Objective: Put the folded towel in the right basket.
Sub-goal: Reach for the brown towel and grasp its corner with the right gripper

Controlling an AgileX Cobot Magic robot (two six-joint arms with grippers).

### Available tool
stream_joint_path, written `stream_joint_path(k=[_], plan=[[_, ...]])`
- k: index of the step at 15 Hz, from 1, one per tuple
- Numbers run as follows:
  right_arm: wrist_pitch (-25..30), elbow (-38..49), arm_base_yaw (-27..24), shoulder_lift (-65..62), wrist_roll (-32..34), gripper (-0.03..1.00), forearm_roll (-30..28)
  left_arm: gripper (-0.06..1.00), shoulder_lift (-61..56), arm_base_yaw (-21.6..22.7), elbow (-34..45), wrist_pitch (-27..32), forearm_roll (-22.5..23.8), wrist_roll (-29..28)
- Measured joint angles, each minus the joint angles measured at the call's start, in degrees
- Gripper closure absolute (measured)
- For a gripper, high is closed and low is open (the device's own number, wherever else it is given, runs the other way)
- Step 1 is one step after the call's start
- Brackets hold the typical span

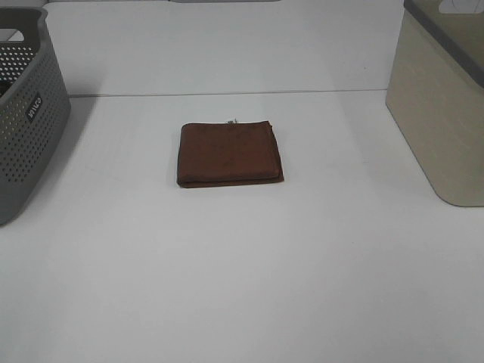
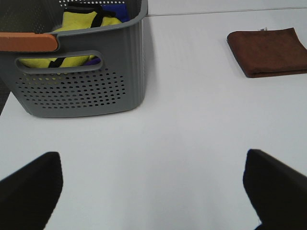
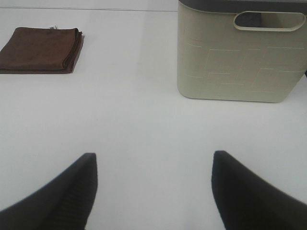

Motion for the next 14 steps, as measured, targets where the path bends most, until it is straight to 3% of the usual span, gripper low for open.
stream_joint_path(k=[14], plan=[[0.0, 0.0, 0.0, 0.0, 0.0, 0.32, 0.0, -0.03, 0.0, 0.0, 0.0, 0.0, 0.0, 0.0]])
